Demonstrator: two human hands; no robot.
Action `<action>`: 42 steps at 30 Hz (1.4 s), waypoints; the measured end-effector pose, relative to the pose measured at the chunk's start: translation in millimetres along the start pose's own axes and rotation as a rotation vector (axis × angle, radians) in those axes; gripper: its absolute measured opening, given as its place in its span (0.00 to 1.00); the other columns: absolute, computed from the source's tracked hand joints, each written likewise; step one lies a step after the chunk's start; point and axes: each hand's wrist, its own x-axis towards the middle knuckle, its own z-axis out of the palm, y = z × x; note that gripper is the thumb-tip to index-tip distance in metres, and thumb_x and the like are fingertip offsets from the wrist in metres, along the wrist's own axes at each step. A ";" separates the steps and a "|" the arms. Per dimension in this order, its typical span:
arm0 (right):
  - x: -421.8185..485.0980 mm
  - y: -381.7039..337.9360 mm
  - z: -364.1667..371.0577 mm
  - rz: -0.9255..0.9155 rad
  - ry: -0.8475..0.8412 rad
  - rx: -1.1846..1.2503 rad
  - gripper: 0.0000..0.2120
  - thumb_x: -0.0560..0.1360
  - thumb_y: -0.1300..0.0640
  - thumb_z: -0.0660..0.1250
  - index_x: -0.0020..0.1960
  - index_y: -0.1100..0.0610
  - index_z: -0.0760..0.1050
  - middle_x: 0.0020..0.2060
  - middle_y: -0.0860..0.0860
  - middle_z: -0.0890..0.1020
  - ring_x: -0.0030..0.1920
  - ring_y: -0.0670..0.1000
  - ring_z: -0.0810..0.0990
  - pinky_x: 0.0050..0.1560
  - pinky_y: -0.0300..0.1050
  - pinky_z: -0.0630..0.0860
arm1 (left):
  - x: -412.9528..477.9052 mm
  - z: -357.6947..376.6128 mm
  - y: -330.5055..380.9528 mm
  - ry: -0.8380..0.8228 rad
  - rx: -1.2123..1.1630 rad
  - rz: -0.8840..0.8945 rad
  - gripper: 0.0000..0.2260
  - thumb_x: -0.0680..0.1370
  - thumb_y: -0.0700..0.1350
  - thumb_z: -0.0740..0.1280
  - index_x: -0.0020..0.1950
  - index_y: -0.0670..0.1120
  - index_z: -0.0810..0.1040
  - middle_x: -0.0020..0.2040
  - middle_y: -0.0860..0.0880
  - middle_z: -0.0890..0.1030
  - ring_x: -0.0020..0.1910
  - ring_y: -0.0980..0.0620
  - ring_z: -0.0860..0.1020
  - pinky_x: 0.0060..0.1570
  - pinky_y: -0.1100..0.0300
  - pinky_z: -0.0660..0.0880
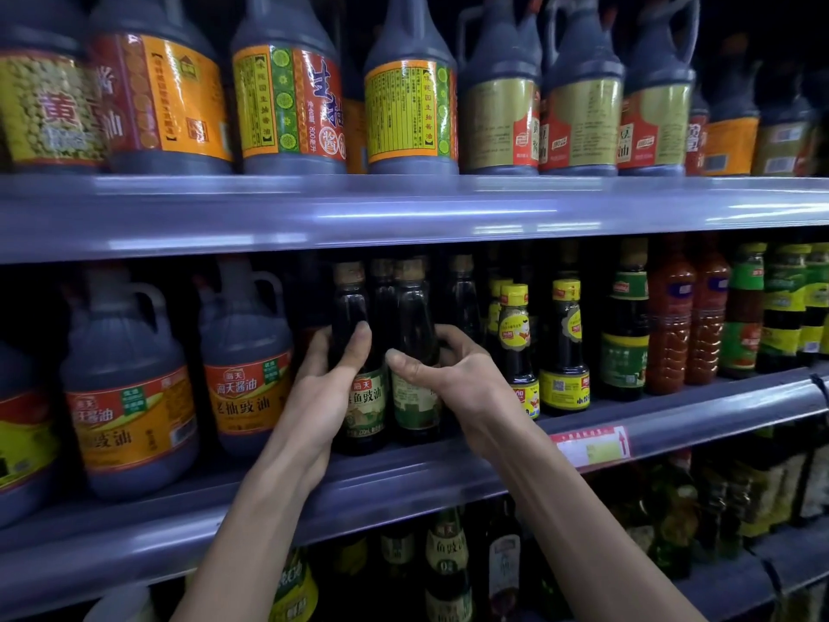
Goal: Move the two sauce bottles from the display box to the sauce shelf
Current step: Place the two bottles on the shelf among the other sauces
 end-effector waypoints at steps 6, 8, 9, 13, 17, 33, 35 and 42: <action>-2.8 -3.0 -0.3 -0.017 -0.014 -0.015 0.32 0.69 0.57 0.85 0.70 0.56 0.75 0.53 0.50 0.89 0.49 0.43 0.89 0.43 0.31 0.82 | -1.9 -0.8 1.4 -0.033 0.035 -0.047 0.51 0.67 0.72 0.71 0.83 0.59 0.51 0.84 0.54 0.58 0.80 0.50 0.61 0.77 0.45 0.60; -1.8 -2.1 -0.2 -0.039 0.000 -0.041 0.35 0.68 0.54 0.86 0.70 0.56 0.75 0.55 0.51 0.88 0.54 0.47 0.88 0.49 0.34 0.83 | -2.5 -1.3 2.5 -0.037 0.042 -0.064 0.52 0.65 0.73 0.72 0.83 0.60 0.50 0.84 0.54 0.59 0.79 0.50 0.62 0.77 0.45 0.61; -1.3 -1.9 0.3 -0.047 0.006 -0.054 0.38 0.67 0.53 0.86 0.72 0.56 0.75 0.57 0.52 0.88 0.57 0.49 0.88 0.55 0.39 0.85 | -2.6 -1.4 3.1 -0.039 0.036 -0.072 0.52 0.65 0.73 0.72 0.83 0.61 0.50 0.83 0.54 0.60 0.79 0.50 0.63 0.77 0.45 0.61; -0.9 -1.5 -0.9 -0.060 0.013 -0.110 0.37 0.65 0.49 0.87 0.70 0.55 0.77 0.56 0.50 0.89 0.58 0.51 0.88 0.63 0.51 0.85 | -2.5 -1.4 5.5 -0.038 0.032 -0.081 0.54 0.63 0.72 0.74 0.83 0.60 0.51 0.83 0.53 0.61 0.78 0.50 0.65 0.76 0.45 0.63; -4.7 -1.6 -10.9 -0.057 -0.066 -0.106 0.31 0.68 0.55 0.86 0.67 0.54 0.77 0.51 0.46 0.89 0.52 0.40 0.89 0.47 0.33 0.84 | -3.9 -3.4 4.9 -0.008 0.080 -0.047 0.51 0.67 0.71 0.72 0.83 0.58 0.53 0.82 0.52 0.63 0.78 0.50 0.65 0.76 0.47 0.62; -7.8 10.4 -14.3 -0.137 -0.028 -0.256 0.41 0.69 0.60 0.85 0.78 0.55 0.72 0.57 0.53 0.90 0.57 0.52 0.89 0.60 0.57 0.86 | -11.0 -9.2 8.2 0.057 0.406 0.092 0.39 0.73 0.69 0.69 0.79 0.53 0.66 0.76 0.53 0.71 0.72 0.52 0.71 0.69 0.53 0.70; -10.0 9.1 -13.8 -0.137 -0.031 -0.277 0.42 0.69 0.58 0.85 0.79 0.55 0.71 0.59 0.53 0.89 0.58 0.52 0.89 0.61 0.57 0.86 | -12.1 -10.1 7.6 0.052 0.401 0.090 0.40 0.71 0.71 0.68 0.79 0.54 0.66 0.76 0.51 0.73 0.72 0.50 0.73 0.70 0.50 0.71; -21.6 7.7 -14.8 -0.156 -0.007 -0.273 0.50 0.62 0.43 0.87 0.78 0.57 0.72 0.63 0.51 0.87 0.63 0.50 0.86 0.64 0.54 0.85 | -20.8 -15.7 9.0 0.065 0.435 0.164 0.38 0.71 0.69 0.67 0.76 0.52 0.69 0.68 0.54 0.78 0.67 0.54 0.76 0.68 0.51 0.73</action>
